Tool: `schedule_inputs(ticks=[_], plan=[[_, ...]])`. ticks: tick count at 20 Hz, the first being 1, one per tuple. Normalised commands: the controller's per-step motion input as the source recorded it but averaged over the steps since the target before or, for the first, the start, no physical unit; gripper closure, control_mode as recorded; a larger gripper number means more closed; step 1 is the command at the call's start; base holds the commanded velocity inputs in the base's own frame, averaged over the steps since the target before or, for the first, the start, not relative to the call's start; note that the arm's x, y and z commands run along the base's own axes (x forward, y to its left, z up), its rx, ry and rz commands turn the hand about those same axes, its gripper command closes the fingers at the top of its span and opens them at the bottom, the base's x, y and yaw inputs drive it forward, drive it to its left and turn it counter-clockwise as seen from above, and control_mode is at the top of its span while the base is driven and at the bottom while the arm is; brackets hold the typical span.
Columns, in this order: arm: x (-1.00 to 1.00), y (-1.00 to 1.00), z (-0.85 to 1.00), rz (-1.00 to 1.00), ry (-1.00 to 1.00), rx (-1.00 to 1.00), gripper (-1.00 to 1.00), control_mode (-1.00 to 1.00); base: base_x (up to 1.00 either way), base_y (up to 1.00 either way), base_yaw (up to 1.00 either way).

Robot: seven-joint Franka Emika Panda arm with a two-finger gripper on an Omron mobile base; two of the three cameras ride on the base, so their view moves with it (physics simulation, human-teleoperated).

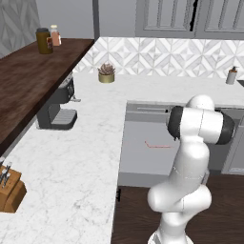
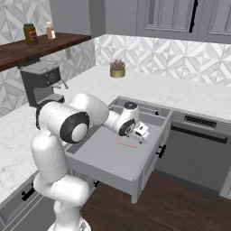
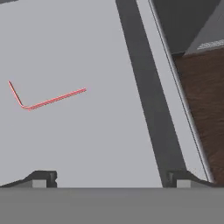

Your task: Take a straw from the drawer in front and place it inside the glass cup on the dining counter.

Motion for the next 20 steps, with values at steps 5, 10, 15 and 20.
schedule_inputs(ticks=[5,10,15,20], plan=[[0.02,0.93,0.07,0.52,0.13,0.0,-1.0,-1.0,0.0,0.0,0.0],[0.31,0.33,-0.11,0.45,0.07,0.0,-1.0,-1.0,0.0,0.0,0.0],[0.44,0.14,-0.28,0.23,0.14,-0.02,-1.0,-1.0,0.0,0.0,0.0],[0.25,0.3,-0.33,0.12,0.1,-0.07,-1.0,-1.0,0.0,0.0,0.0]])
